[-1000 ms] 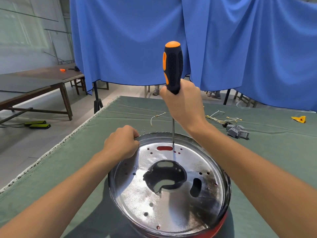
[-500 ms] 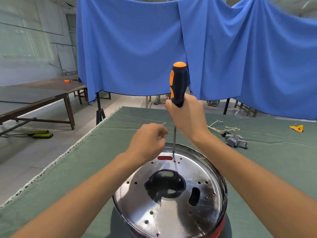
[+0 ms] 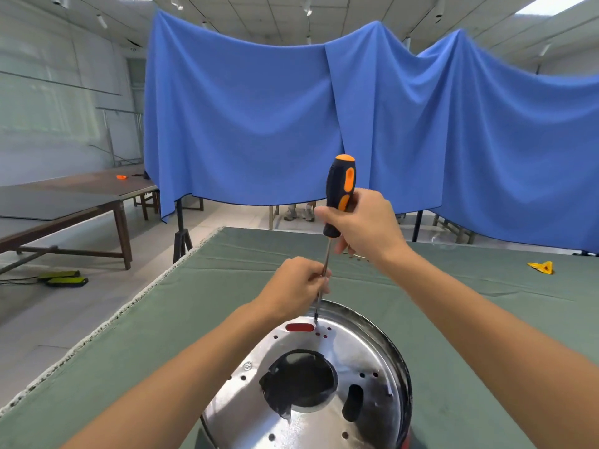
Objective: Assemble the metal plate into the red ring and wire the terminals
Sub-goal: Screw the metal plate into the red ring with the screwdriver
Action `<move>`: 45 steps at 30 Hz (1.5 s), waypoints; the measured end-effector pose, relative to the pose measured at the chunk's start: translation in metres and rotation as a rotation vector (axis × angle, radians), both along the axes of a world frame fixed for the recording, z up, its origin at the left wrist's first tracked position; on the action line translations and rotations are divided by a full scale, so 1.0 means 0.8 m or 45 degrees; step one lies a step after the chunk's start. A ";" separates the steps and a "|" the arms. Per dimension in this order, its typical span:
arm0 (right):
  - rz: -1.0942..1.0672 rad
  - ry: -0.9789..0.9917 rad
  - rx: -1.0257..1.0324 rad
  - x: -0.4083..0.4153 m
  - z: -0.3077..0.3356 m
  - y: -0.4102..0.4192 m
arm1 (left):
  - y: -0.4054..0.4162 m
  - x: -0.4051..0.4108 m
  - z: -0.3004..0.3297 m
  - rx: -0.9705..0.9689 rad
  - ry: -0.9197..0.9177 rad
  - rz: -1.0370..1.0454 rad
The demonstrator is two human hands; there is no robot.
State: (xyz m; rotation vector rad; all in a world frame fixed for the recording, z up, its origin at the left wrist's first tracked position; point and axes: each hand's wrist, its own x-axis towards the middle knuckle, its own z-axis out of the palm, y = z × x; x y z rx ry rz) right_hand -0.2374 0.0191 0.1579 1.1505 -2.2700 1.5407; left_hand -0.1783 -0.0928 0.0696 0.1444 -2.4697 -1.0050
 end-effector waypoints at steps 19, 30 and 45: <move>-0.138 -0.024 0.138 0.002 0.006 -0.002 | -0.004 -0.003 -0.003 0.375 0.078 -0.032; -0.044 0.005 0.018 0.001 0.000 -0.005 | 0.004 -0.009 -0.008 0.172 0.123 0.071; 0.144 -0.199 -0.048 -0.002 0.000 -0.012 | -0.008 -0.003 0.001 0.210 0.081 -0.060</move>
